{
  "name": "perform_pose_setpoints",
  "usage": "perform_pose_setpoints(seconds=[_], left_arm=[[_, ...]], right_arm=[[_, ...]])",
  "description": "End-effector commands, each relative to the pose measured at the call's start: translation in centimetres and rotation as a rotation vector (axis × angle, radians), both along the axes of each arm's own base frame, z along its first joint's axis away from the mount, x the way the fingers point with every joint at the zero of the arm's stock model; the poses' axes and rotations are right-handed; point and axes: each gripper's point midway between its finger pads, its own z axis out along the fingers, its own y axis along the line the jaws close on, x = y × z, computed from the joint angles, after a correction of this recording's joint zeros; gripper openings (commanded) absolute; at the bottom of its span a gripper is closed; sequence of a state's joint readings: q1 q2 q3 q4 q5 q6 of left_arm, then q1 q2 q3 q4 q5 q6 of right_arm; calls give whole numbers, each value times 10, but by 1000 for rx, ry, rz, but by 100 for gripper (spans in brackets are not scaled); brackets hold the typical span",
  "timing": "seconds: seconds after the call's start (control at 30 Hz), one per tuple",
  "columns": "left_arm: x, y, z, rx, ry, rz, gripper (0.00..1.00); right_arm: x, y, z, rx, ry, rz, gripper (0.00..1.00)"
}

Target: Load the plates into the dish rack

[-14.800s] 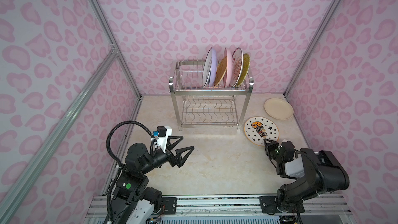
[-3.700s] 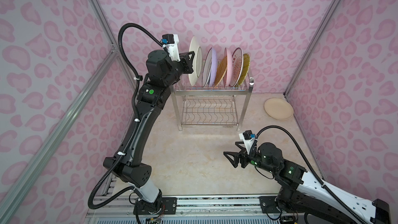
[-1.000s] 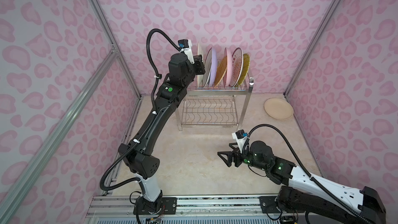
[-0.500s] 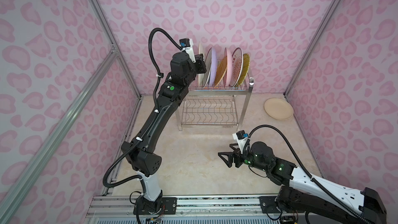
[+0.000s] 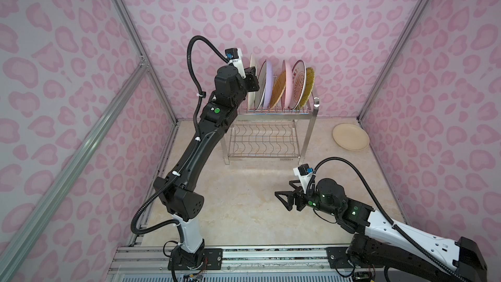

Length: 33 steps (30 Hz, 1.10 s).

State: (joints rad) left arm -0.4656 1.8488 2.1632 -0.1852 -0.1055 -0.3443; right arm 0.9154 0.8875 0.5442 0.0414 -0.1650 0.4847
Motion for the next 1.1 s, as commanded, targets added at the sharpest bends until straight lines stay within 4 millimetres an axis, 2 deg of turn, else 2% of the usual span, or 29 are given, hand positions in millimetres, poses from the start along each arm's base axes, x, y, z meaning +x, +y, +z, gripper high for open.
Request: perform_pose_setpoints(seconds=[0.0,0.3,0.83,1.07], left_arm=[[-3,3,9,-24,-19,6,22],[-14,7,17,-44,-25,-7,29],[-33,15,37,-63,-57,-19,34],[-53,31,58,-106,-74,-31,47]], right_arm=[[0,0,2,9,-16,0,99],[0,-1,2,10,-19,-2,99],[-1,-6,8,19,-32,-9,99],[1,-14,21,-1,-68,-36,99]])
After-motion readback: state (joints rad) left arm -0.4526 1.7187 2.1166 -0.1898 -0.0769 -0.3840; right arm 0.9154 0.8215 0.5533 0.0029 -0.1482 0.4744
